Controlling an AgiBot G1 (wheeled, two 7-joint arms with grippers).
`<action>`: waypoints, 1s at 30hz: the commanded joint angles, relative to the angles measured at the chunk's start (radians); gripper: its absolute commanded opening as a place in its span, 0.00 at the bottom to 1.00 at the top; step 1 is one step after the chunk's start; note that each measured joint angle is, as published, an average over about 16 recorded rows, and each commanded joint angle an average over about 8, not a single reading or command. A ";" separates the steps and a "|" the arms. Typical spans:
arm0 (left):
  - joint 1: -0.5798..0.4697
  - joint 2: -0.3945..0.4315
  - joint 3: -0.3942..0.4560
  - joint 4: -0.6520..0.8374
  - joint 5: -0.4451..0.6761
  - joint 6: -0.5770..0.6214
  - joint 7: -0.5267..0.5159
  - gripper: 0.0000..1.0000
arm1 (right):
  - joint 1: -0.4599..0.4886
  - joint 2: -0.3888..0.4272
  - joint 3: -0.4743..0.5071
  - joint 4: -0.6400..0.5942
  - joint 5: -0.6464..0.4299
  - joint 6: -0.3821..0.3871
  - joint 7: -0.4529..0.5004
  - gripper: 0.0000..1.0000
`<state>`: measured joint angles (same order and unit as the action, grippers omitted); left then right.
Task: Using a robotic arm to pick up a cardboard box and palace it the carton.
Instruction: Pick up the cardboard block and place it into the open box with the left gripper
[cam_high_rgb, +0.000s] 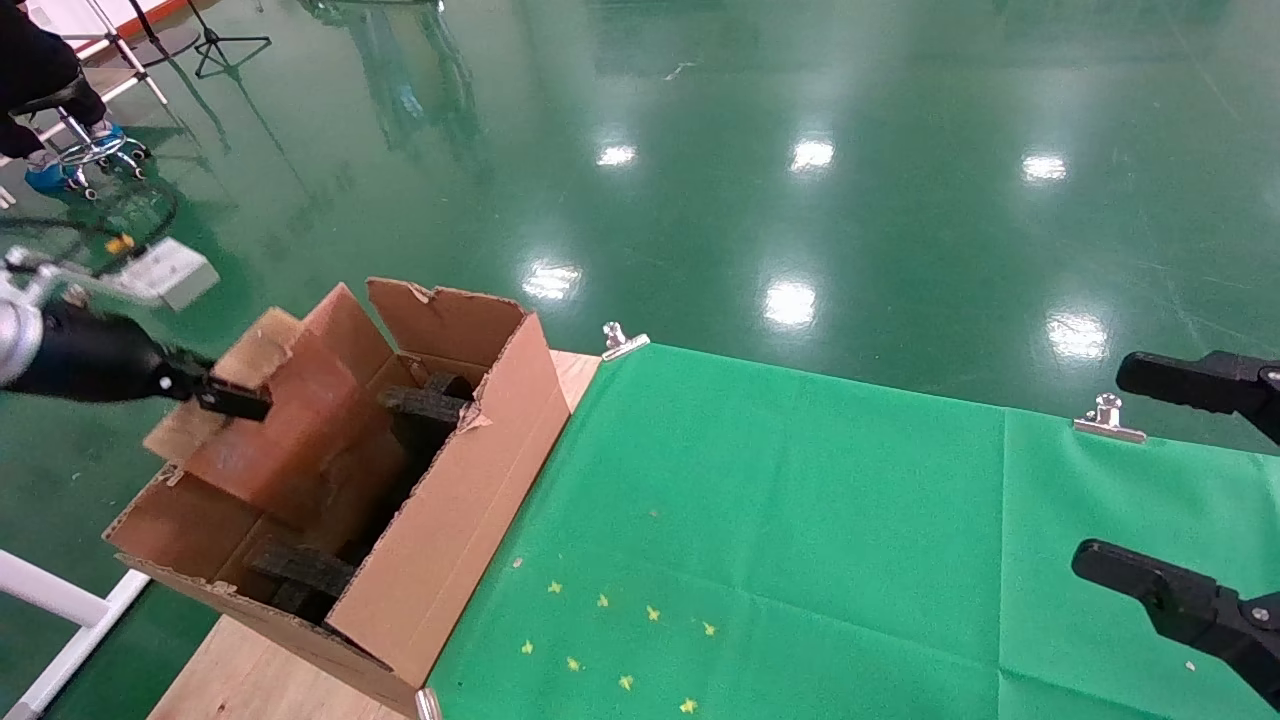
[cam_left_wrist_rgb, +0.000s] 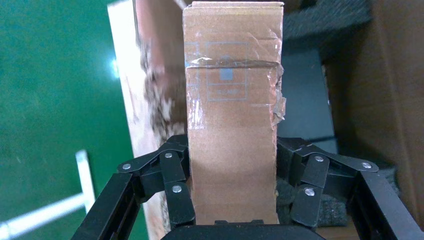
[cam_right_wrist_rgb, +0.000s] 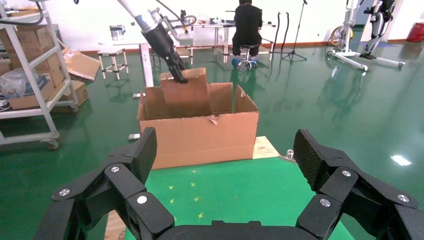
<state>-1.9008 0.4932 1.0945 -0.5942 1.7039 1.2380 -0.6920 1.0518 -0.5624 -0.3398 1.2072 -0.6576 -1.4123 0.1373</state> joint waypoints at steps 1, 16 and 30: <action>0.018 0.017 0.004 0.057 0.001 -0.020 0.008 0.00 | 0.000 0.000 0.000 0.000 0.000 0.000 0.000 1.00; 0.110 0.181 0.019 0.374 0.008 -0.153 0.091 0.21 | 0.000 0.000 0.000 0.000 0.000 0.000 0.000 1.00; 0.131 0.217 0.018 0.446 0.002 -0.176 0.115 1.00 | 0.000 0.000 0.000 0.000 0.000 0.000 0.000 1.00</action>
<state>-1.7703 0.7101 1.1122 -0.1478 1.7065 1.0623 -0.5774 1.0516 -0.5622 -0.3397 1.2070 -0.6576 -1.4119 0.1373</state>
